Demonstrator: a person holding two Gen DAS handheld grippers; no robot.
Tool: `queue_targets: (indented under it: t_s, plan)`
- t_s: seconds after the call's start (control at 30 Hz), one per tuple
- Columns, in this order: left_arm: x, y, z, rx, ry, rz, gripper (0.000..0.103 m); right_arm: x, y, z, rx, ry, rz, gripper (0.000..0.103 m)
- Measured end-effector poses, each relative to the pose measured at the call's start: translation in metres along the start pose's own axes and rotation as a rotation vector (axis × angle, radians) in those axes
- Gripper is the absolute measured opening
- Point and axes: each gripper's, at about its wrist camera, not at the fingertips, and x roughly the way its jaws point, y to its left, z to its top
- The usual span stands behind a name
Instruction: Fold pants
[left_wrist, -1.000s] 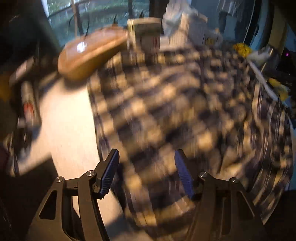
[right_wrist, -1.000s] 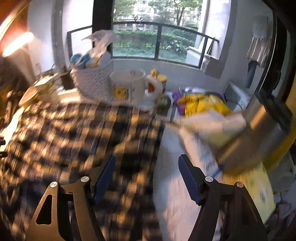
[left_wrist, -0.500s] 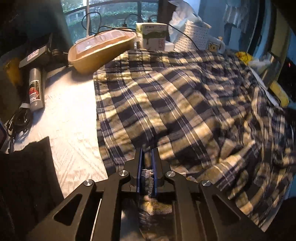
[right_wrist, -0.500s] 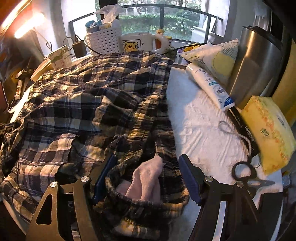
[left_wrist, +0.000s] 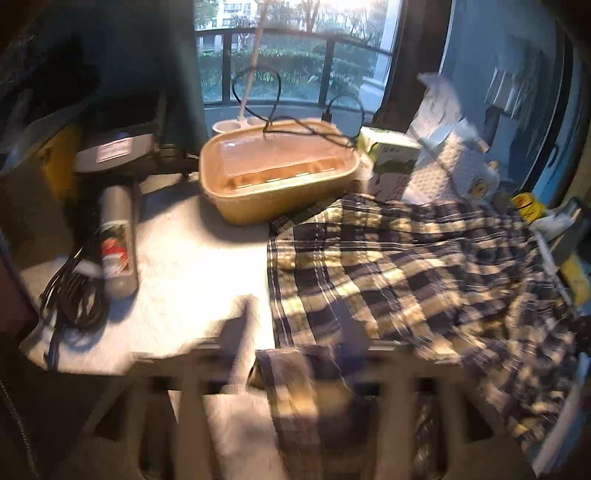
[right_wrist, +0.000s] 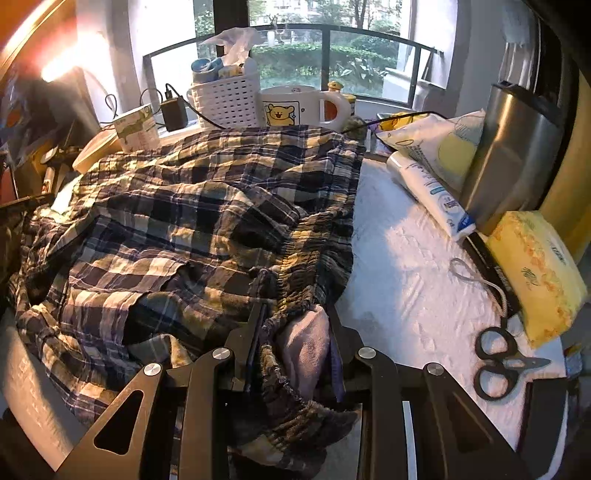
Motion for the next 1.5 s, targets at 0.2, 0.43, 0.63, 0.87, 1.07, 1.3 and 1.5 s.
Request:
queue_targets:
  t_s: [0.2,0.43,0.63,0.87,1.07,1.3,1.5]
  plan:
    - [-0.055,0.006,-0.067,-0.042,0.043,-0.078,0.080,-0.022,-0.016,-0.020,0.023,-0.018,-0.002,0.072]
    - [-0.061,-0.020,-0.129,-0.023,0.109,-0.137,0.080,-0.040,-0.032,-0.040,0.031,-0.033,0.045,0.073]
    - [-0.047,-0.046,-0.129,0.057,0.091,-0.108,0.006,-0.022,-0.018,-0.052,0.014,0.013,0.055,0.072]
    - [-0.098,-0.047,-0.122,0.094,-0.003,-0.145,0.003,-0.041,0.000,-0.053,-0.030,-0.030,0.028,0.015]
    - [-0.142,-0.053,-0.129,0.142,-0.032,-0.191,0.002,-0.082,0.001,-0.050,-0.031,-0.106,0.001,0.015]
    - [-0.160,-0.045,-0.159,0.117,0.057,-0.262,0.002,-0.108,-0.008,-0.074,0.053,-0.119,0.023,0.015]
    - [-0.158,-0.052,-0.190,0.181,0.187,-0.271,0.002,-0.118,-0.016,-0.102,0.119,-0.099,0.031,0.015]
